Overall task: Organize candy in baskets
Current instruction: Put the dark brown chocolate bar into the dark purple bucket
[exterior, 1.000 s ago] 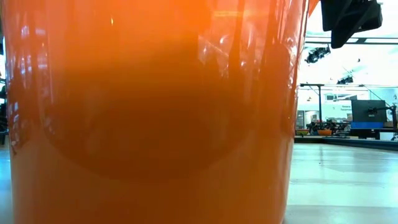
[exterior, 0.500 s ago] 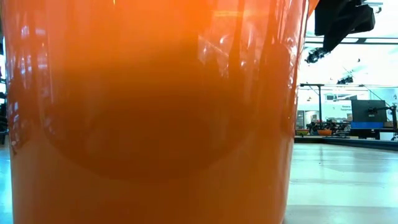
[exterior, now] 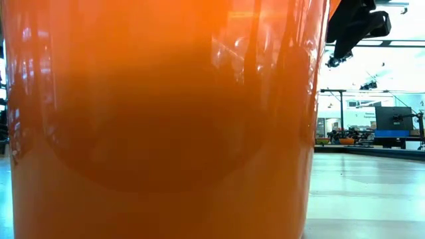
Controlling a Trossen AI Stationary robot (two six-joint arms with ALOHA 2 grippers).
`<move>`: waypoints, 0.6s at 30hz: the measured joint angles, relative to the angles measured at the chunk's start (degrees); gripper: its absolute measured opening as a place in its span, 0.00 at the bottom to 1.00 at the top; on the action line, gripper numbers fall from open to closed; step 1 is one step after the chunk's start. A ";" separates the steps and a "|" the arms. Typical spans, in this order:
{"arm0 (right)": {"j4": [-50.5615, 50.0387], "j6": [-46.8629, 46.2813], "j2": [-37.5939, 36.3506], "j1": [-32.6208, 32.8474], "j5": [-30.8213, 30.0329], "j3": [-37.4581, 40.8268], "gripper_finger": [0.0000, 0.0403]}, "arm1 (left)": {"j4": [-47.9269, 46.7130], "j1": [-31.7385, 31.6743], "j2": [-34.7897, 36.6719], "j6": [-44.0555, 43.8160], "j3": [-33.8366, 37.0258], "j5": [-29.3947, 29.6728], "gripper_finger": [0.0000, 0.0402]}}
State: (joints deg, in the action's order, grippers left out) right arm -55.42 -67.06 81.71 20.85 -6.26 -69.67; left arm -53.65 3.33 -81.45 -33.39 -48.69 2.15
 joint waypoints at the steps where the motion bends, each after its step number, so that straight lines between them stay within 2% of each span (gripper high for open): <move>1: 0.00 0.06 0.00 -0.11 -0.01 0.00 0.39 | -0.04 0.00 0.01 0.00 0.20 -0.02 0.00; 9: -0.02 0.65 0.00 -0.27 -0.01 0.00 0.39 | -0.12 0.00 0.05 0.19 0.70 -0.02 0.00; 18: 0.00 0.51 0.00 -0.25 0.02 0.00 0.39 | 0.52 0.11 -0.19 6.77 0.69 0.08 0.03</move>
State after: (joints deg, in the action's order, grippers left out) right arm -55.42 -66.54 81.71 20.60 -6.24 -69.67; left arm -53.13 3.44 -81.64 -26.62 -48.00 2.23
